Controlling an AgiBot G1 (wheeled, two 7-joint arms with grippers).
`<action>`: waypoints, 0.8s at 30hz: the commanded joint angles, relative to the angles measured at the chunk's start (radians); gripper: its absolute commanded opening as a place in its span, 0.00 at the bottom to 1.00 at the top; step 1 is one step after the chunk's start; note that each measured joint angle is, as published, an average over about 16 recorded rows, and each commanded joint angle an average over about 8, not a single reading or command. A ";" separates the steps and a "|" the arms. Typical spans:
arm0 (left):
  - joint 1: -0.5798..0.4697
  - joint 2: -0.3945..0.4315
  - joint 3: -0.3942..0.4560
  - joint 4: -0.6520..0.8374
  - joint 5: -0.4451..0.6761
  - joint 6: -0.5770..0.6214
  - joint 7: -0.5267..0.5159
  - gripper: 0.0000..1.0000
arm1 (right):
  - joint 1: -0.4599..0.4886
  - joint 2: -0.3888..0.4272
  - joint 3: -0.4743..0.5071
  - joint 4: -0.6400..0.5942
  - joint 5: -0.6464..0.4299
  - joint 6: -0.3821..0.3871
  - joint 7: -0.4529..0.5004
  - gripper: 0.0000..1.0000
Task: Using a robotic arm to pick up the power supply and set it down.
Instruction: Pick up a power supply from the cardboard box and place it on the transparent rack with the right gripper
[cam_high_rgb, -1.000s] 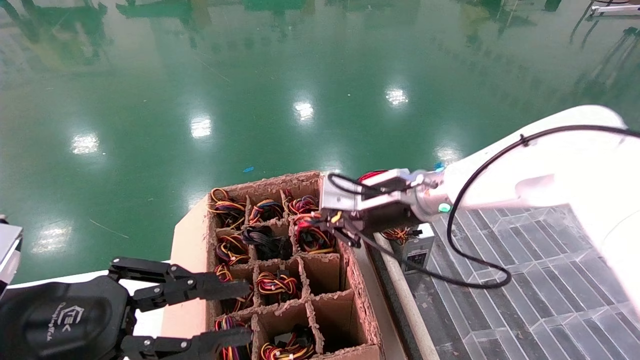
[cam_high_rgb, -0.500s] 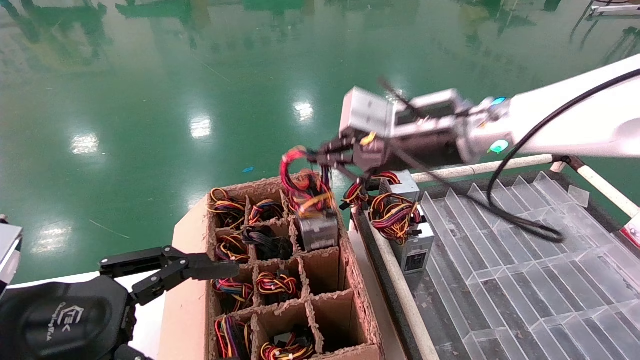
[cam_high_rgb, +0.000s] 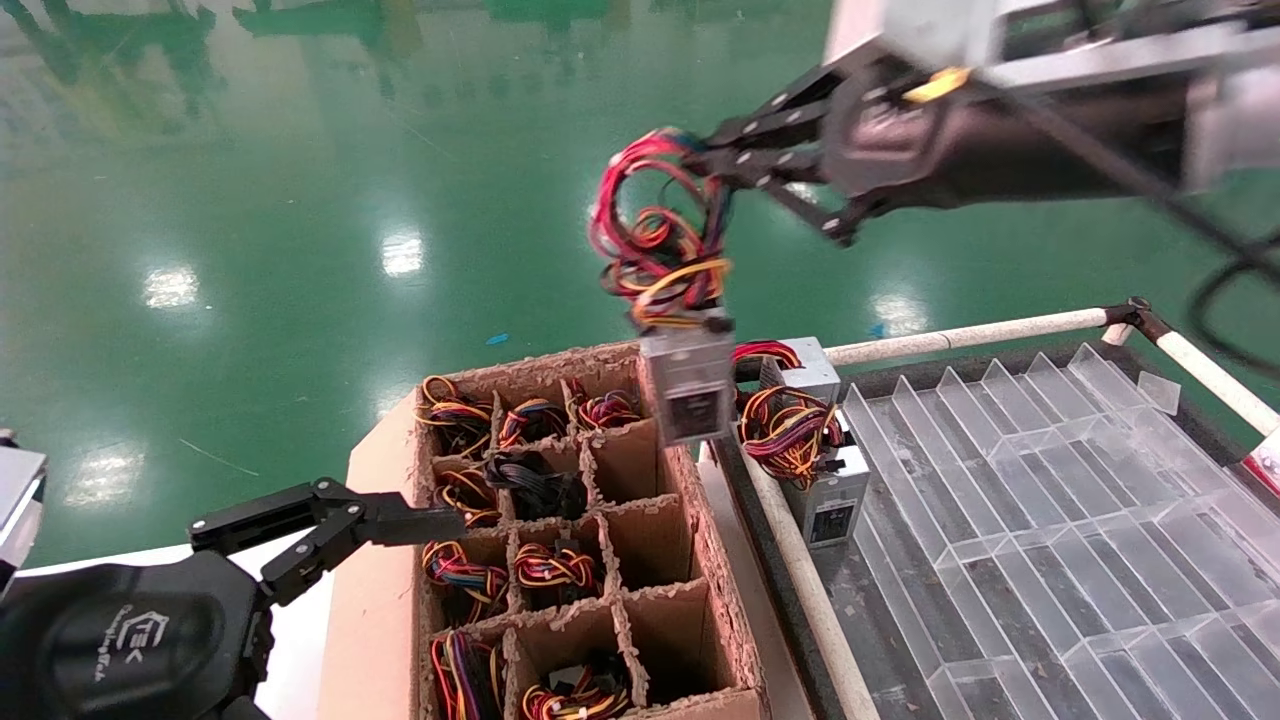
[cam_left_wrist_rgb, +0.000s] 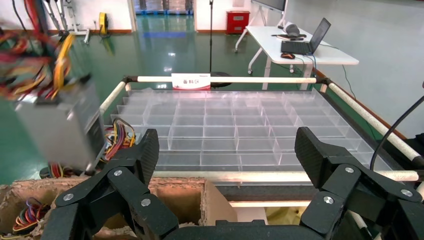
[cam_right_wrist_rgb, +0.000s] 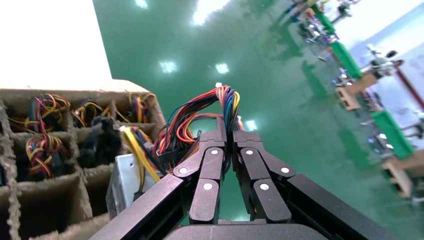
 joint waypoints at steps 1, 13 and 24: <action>0.000 0.000 0.000 0.000 0.000 0.000 0.000 1.00 | 0.001 0.042 0.011 0.065 0.003 0.001 0.043 0.00; 0.000 0.000 0.001 0.000 -0.001 0.000 0.000 1.00 | 0.004 0.284 0.067 0.211 0.003 -0.041 0.134 0.00; 0.000 -0.001 0.002 0.000 -0.001 -0.001 0.001 1.00 | -0.095 0.446 0.094 0.184 0.043 -0.062 0.100 0.00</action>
